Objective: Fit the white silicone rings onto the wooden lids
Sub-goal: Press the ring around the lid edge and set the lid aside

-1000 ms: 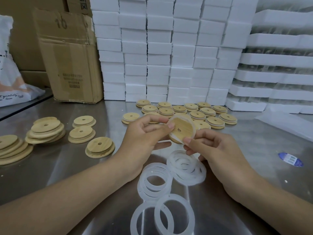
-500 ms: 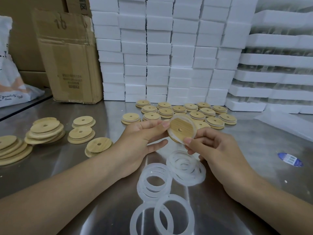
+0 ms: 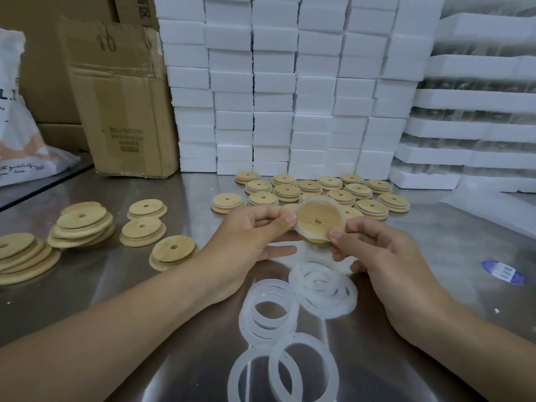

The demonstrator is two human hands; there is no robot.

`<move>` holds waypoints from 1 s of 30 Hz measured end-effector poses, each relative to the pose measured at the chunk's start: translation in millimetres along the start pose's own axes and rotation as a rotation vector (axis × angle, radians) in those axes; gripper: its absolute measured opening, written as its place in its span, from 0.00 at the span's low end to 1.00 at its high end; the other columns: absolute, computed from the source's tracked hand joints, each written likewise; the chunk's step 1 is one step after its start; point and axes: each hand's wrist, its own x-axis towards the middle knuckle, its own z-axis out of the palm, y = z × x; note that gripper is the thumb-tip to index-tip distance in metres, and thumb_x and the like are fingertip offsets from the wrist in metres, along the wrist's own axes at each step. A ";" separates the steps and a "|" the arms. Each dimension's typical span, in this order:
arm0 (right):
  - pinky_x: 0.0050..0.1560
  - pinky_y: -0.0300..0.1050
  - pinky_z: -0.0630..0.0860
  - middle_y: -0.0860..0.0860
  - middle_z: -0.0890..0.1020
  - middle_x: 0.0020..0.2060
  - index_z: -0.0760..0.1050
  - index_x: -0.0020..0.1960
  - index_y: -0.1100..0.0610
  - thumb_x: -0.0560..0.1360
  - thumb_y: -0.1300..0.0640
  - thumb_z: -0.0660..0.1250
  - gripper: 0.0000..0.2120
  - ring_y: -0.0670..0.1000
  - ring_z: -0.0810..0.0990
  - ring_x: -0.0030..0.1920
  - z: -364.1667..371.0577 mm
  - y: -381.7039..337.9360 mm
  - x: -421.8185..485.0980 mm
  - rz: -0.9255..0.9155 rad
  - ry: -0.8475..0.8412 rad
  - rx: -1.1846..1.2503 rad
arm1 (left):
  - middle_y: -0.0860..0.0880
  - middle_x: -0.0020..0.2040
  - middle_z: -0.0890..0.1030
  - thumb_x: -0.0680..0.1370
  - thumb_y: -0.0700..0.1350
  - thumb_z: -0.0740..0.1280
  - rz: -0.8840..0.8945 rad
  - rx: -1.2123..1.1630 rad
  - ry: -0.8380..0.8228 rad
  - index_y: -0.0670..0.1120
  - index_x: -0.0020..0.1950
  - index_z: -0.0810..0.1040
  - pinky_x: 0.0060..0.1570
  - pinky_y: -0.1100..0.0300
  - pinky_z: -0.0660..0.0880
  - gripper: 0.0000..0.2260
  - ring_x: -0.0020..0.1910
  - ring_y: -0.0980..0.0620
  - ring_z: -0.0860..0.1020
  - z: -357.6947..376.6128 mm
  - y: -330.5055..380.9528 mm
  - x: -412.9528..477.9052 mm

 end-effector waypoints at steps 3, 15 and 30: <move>0.43 0.47 0.73 0.53 0.85 0.35 0.84 0.44 0.53 0.77 0.54 0.75 0.05 0.45 0.84 0.39 0.0 0.8 -0.3 -0.014 0.001 -0.010 | 0.42 0.56 0.89 0.83 0.45 0.72 -0.015 0.013 -0.005 0.38 0.58 0.86 0.52 0.58 0.84 0.11 0.59 0.47 0.87 1.4 0.7 -0.8; 0.50 0.47 0.75 0.52 0.89 0.43 0.87 0.48 0.52 0.78 0.56 0.74 0.03 0.50 0.88 0.48 -1.9 7.3 5.1 0.020 0.023 0.059 | 0.43 0.50 0.90 0.79 0.44 0.75 0.030 0.085 0.005 0.38 0.54 0.86 0.54 0.56 0.85 0.10 0.54 0.47 0.89 1.7 -3.2 -1.7; 0.50 0.48 0.76 0.55 0.90 0.45 0.87 0.50 0.57 0.75 0.55 0.77 0.07 0.53 0.89 0.50 -3.9 5.3 5.1 0.074 -0.004 0.118 | 0.45 0.52 0.90 0.79 0.44 0.76 0.030 0.198 0.029 0.41 0.55 0.89 0.52 0.57 0.86 0.08 0.55 0.50 0.88 -1.8 -0.7 -0.8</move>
